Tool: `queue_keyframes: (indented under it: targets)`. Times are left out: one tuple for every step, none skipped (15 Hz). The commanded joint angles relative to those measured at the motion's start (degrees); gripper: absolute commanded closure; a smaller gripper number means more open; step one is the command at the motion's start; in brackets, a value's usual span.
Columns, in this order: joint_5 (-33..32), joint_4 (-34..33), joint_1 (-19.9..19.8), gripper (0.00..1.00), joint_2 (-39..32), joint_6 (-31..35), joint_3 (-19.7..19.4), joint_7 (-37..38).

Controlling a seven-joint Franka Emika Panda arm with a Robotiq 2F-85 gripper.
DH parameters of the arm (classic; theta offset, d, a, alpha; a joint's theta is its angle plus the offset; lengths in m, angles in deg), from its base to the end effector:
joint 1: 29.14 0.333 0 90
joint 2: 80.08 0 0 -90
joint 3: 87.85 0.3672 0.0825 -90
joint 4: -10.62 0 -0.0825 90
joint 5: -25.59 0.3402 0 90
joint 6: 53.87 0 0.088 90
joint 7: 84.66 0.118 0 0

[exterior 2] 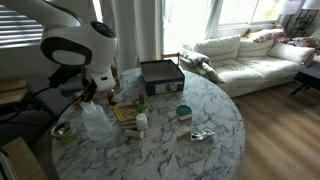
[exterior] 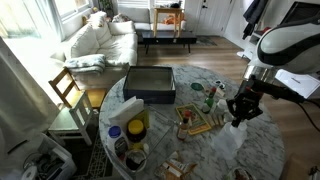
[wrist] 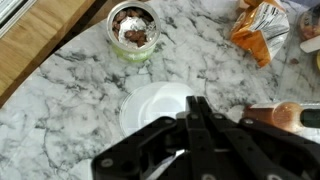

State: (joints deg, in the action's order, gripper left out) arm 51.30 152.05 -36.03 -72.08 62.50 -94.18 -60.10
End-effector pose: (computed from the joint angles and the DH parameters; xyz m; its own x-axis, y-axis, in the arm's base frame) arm 0.3846 -0.0613 0.4004 0.5752 -0.6923 -0.4358 -0.8067 -0.5683 -0.1621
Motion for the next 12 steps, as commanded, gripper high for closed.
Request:
queue_keyframes:
  targets:
    - [-0.25, 0.75, -0.71, 0.99, -0.54, 2.43, -0.21, -0.42]
    - [-0.17, 0.7, -0.81, 0.99, -0.66, 2.21, -0.27, -0.53]
    - [-0.01, 0.65, -0.87, 0.99, -0.69, 2.12, -0.28, -0.23]
    - [-0.03, 0.64, -0.92, 0.71, -0.67, 2.37, -0.23, 0.0]
    - [0.69, 0.26, -0.89, 0.7, -0.71, 1.41, -0.4, -0.69]
    - [0.9, 0.0, -0.85, 0.64, -0.56, 1.04, -0.42, -0.78]
    - [1.15, -0.34, -0.81, 0.57, -0.32, 0.5, -0.45, -0.92]
    - [1.05, -0.76, -0.82, 0.49, 0.03, 0.12, -0.46, -0.91]
    - [1.13, -1.29, -0.83, 0.42, 0.41, -0.22, -0.5, -0.92]
    - [1.11, -2.06, -0.83, 0.33, 1.03, -0.64, -0.52, -1.06]
    - [0.8, -2.64, -0.82, 0.27, 1.38, -0.57, -0.46, -1.07]
    - [0.76, -3.66, -0.78, 0.2, 1.9, -0.89, -0.47, -1.52]
